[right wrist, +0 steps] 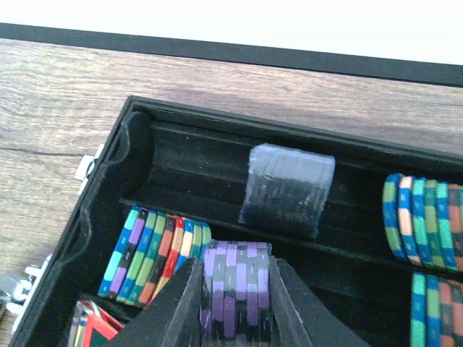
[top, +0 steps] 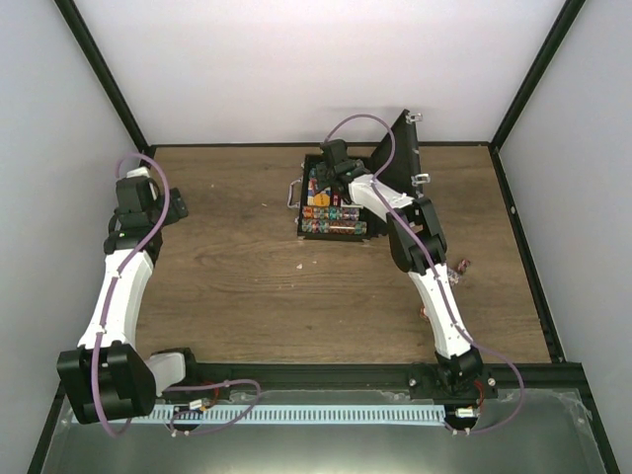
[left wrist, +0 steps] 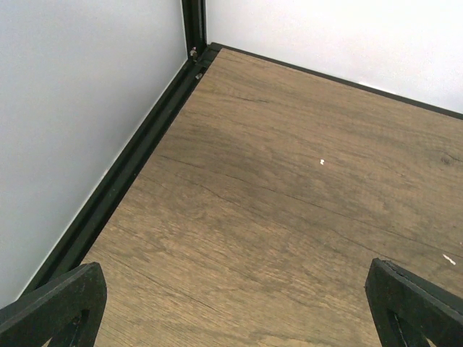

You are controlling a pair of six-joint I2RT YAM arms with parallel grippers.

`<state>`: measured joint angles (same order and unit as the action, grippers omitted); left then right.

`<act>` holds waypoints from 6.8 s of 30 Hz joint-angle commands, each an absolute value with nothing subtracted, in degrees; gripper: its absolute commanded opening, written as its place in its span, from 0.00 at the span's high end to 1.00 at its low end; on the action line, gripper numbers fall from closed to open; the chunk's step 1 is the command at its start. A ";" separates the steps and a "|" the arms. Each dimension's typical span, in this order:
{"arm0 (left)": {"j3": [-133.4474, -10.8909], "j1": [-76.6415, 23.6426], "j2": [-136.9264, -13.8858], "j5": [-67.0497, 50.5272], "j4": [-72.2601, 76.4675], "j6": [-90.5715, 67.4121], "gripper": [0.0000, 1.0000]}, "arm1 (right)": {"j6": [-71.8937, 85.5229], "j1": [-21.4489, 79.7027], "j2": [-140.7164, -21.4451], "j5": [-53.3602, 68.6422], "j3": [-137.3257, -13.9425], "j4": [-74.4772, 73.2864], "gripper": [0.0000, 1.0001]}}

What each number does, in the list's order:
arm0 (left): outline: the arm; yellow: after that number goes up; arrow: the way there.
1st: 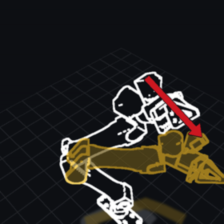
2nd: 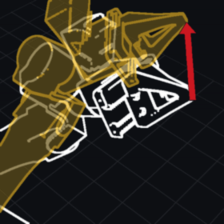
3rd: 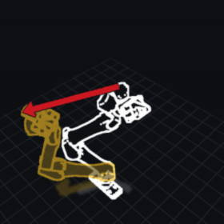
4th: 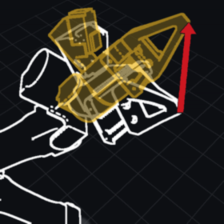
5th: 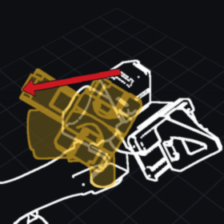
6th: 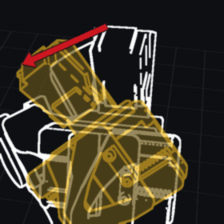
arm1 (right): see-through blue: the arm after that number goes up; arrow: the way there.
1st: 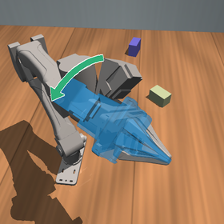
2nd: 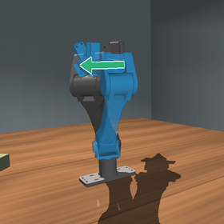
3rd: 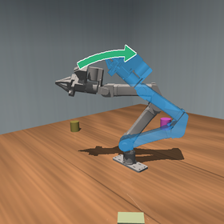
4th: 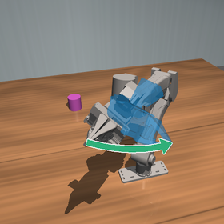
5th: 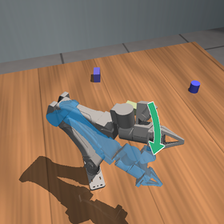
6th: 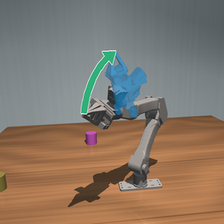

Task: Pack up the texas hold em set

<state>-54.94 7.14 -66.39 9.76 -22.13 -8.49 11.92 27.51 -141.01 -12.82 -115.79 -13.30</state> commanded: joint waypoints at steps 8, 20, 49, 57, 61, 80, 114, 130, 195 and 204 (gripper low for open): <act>-54.58 7.20 -66.78 8.83 -21.18 -8.26 0.00 | 12.77 27.59 -145.85 -6.53 -123.89 -12.99 0.90; -54.57 7.18 -67.05 9.12 -21.18 -8.26 0.00 | 13.29 27.86 -146.61 -7.29 -124.94 -14.61 0.78; -54.56 7.14 -66.58 10.03 -21.27 -8.17 0.00 | 13.32 27.77 -124.59 -1.88 -109.31 -12.60 0.42; -53.96 7.21 -65.22 10.56 -20.48 -8.22 0.00 | 12.07 27.58 -92.97 1.29 -79.48 -7.63 0.22; -53.88 7.19 -65.43 9.76 -20.48 -8.35 0.00 | 17.06 22.56 -80.48 -4.87 -74.05 -16.65 0.14; -53.87 6.95 -65.80 9.52 -21.00 -8.39 0.00 | 43.68 -14.29 -63.37 2.87 -46.79 -36.70 0.00; -54.01 4.39 -68.38 11.27 -21.53 -7.82 0.00 | 36.12 -14.25 -80.54 -3.15 -40.67 -24.61 0.62; -54.14 4.26 -68.29 11.73 -21.47 -7.73 0.00 | 30.69 -14.17 -68.51 -2.56 -42.42 -16.31 0.83; -54.05 4.22 -67.81 10.74 -21.25 -7.89 0.00 | 17.32 22.47 -114.17 2.28 -88.67 -37.34 0.78; -54.01 4.22 -67.84 10.89 -21.36 -7.90 0.00 | 19.99 23.55 -115.02 5.30 -88.41 -36.82 0.78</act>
<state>-54.24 4.45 -68.07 11.27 -21.76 -8.49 17.96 21.56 -113.43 1.78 -86.65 -34.79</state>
